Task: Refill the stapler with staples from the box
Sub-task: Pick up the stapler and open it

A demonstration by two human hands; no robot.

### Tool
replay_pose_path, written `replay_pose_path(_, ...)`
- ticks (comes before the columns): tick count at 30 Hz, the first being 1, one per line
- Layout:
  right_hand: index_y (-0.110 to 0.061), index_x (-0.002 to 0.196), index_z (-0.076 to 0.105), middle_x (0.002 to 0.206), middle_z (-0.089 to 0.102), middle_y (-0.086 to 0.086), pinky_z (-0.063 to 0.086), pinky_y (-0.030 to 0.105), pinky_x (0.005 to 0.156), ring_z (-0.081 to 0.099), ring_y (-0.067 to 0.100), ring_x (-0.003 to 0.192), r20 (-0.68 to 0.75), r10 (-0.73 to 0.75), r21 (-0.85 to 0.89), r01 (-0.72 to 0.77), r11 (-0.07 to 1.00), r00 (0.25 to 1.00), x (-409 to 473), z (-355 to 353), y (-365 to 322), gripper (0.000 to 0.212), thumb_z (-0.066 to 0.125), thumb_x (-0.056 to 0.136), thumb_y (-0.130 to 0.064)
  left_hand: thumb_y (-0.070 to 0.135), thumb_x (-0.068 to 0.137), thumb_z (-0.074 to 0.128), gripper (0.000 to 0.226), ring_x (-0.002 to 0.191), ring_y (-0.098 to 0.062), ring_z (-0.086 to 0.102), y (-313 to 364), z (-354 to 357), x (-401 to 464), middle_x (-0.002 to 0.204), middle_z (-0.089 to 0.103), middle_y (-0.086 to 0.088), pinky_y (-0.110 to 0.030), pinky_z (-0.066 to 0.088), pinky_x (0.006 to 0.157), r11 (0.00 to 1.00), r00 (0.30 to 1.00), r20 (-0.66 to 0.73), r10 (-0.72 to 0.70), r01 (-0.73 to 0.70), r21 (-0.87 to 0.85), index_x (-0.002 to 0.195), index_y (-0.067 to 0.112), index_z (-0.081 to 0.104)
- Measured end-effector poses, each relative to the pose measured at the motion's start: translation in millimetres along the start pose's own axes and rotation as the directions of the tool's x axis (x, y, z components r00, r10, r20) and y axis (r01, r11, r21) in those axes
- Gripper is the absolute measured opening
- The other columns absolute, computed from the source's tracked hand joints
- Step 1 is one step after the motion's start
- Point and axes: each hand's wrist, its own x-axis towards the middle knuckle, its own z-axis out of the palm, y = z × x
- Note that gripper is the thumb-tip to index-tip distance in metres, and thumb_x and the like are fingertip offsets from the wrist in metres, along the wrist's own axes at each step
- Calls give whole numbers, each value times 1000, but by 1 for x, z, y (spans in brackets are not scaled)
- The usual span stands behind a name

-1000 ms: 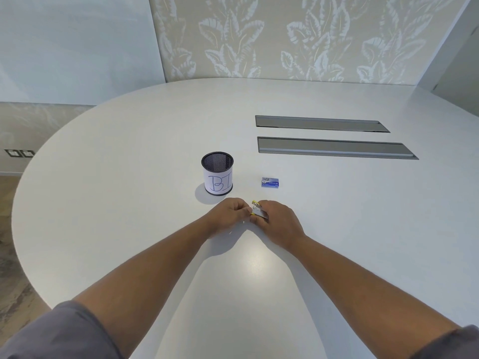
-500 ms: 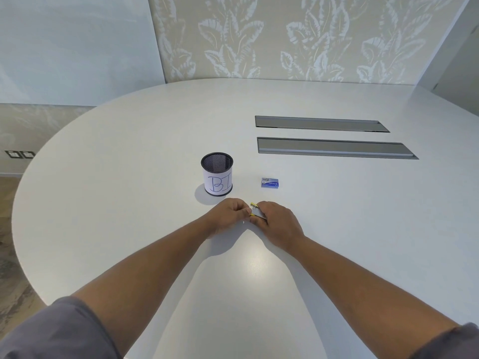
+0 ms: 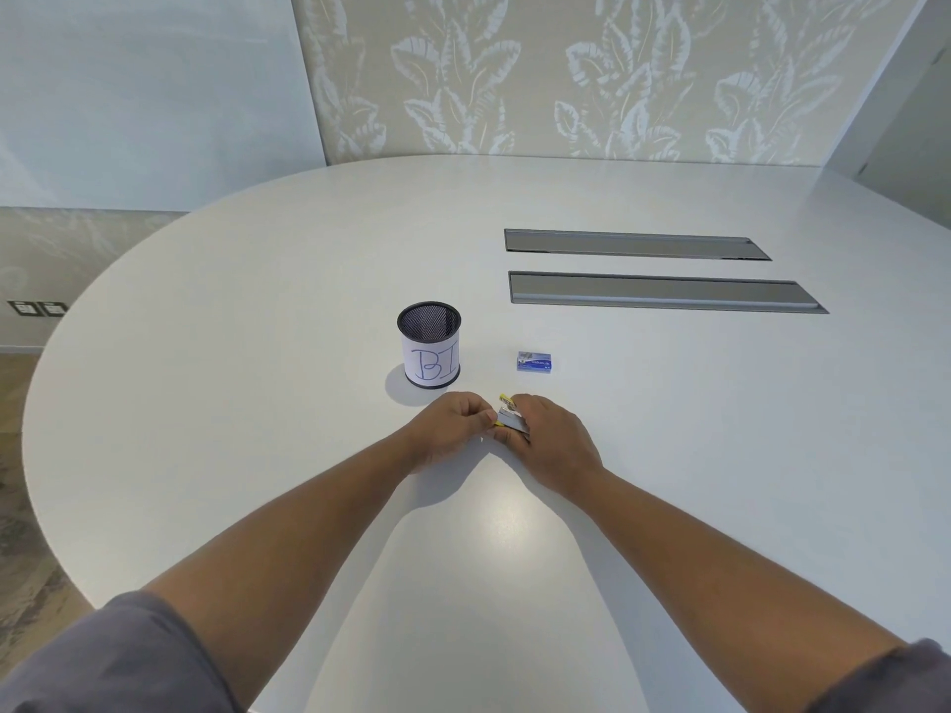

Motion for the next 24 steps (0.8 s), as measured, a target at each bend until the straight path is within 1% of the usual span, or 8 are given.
replay_pose_path(2, -15, 107, 60, 94, 65, 1, 38, 32, 67, 55, 22, 81, 3, 6, 7, -6, 1000, 1000, 0, -1, 0, 45, 57, 94, -58, 20, 101, 55, 22, 55, -5, 41, 0, 0, 0, 67, 55, 3, -21, 34, 57, 1000, 1000, 1, 2, -2, 2, 82, 14, 65)
replay_pose_path(3, -17, 98, 57, 87, 61, 0, 36, 32, 65, 52, 21, 76, 16, 3, 7, -3, 1000, 1000, 0, -1, -1, 41, 56, 95, -58, 20, 101, 55, 23, 55, -5, 41, 1, 0, 0, 65, 54, 5, -21, 34, 57, 1000, 1000, 0, 3, -3, 4, 80, 15, 64)
replay_pose_path(6, -21, 80, 40, 73, 48, -6, 32, 33, 60, 45, 21, 68, 55, -2, -11, 3, 1000, 999, 0, -4, -2, 42, 54, 96, -57, 20, 100, 54, 26, 54, -6, 40, 1, 0, -1, 59, 52, 10, -23, 33, 56, 1000, 1000, -2, 5, -5, 16, 76, 17, 63)
replay_pose_path(9, -21, 84, 43, 77, 51, -6, 34, 34, 61, 47, 20, 71, 53, 11, -10, -11, 1000, 999, 1, -4, -3, 40, 54, 95, -58, 20, 101, 54, 25, 54, -6, 40, 1, 1, -2, 60, 52, 10, -23, 33, 56, 1000, 1000, -1, 2, -2, 20, 77, 17, 63)
replay_pose_path(13, -14, 102, 57, 91, 62, 0, 44, 37, 68, 55, 23, 82, 37, 22, 8, -23, 1000, 999, 0, -4, -3, 45, 55, 95, -58, 20, 101, 54, 25, 51, -1, 42, 2, 1, -1, 58, 53, 13, -20, 34, 56, 1000, 1000, -11, 5, -5, 19, 79, 17, 64)
replay_pose_path(17, -17, 84, 48, 76, 52, -5, 43, 39, 63, 51, 23, 72, 71, 8, 0, -8, 1000, 997, 0, -5, -4, 45, 50, 95, -60, 20, 101, 54, 28, 50, 0, 41, 3, 1, -3, 53, 53, 16, -19, 34, 55, 999, 1000, -9, 8, -8, 31, 75, 20, 63)
replay_pose_path(22, -16, 93, 54, 82, 58, -3, 44, 37, 64, 51, 21, 74, 30, 18, 17, -18, 1000, 999, -1, -4, -3, 42, 55, 95, -58, 20, 101, 54, 23, 51, 1, 43, 2, 2, -3, 60, 55, 14, -19, 35, 57, 999, 1000, -25, 11, -10, 30, 81, 16, 65)
replay_pose_path(24, -18, 84, 48, 76, 52, -5, 40, 37, 61, 49, 22, 70, 48, 5, 8, -6, 1000, 999, 0, -4, -4, 41, 55, 95, -57, 20, 101, 54, 23, 48, 3, 43, 2, 3, -4, 55, 55, 17, -16, 35, 56, 999, 1000, -28, 15, -14, 41, 81, 15, 64)
